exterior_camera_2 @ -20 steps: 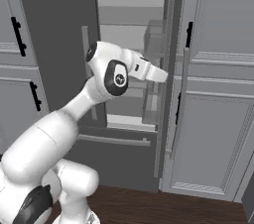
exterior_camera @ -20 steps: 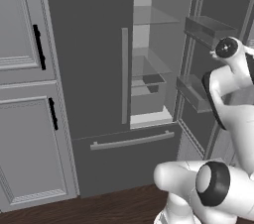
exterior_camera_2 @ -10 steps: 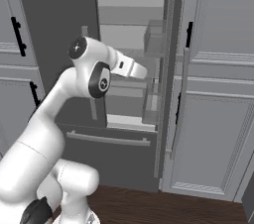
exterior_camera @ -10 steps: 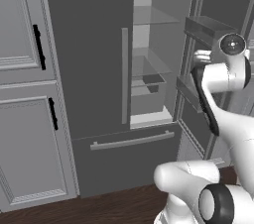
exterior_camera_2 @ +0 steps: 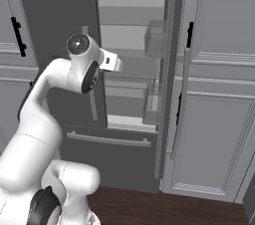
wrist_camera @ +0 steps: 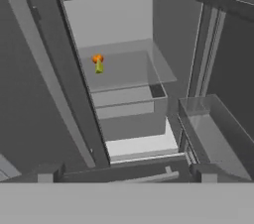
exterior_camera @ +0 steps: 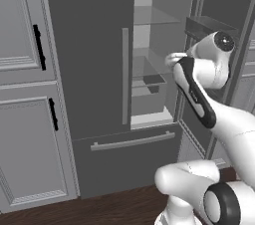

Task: Grab a lemon wedge from the fridge and one ice cube from the ice bowl, and put them in the glass of lemonade.

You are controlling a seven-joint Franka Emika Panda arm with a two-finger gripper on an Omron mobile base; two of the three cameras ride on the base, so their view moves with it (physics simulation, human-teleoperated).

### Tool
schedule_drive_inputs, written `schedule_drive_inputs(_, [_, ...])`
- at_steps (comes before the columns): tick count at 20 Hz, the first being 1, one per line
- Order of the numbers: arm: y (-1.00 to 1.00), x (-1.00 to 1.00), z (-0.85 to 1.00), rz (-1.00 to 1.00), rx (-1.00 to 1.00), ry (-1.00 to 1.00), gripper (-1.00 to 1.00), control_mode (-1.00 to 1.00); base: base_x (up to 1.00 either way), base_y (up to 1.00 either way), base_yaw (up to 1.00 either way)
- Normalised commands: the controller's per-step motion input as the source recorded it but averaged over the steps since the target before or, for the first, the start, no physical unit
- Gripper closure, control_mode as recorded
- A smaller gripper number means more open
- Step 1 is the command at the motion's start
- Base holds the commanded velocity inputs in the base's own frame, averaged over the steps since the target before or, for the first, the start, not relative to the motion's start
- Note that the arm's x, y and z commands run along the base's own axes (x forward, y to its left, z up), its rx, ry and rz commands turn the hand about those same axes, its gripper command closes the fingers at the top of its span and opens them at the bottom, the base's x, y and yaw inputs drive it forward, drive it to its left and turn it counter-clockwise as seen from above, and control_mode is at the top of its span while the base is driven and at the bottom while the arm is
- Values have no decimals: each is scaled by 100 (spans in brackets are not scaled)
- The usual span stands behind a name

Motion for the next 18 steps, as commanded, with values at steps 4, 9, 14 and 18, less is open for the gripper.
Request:
schedule_drive_inputs(4, [100, 39, 0, 6, -2, 16, -100, -100, 0, 0, 0])
schedule_drive_inputs(9, [96, 35, 0, 0, -9, 13, -100, -100, 0, 0, 0])
schedule_drive_inputs(14, [57, 20, -6, 0, -1, 2, -100, -100, 0, 0, 0])
schedule_drive_inputs(18, [26, 44, -14, 0, 0, 0, -100, -100, 0, 0, 0])
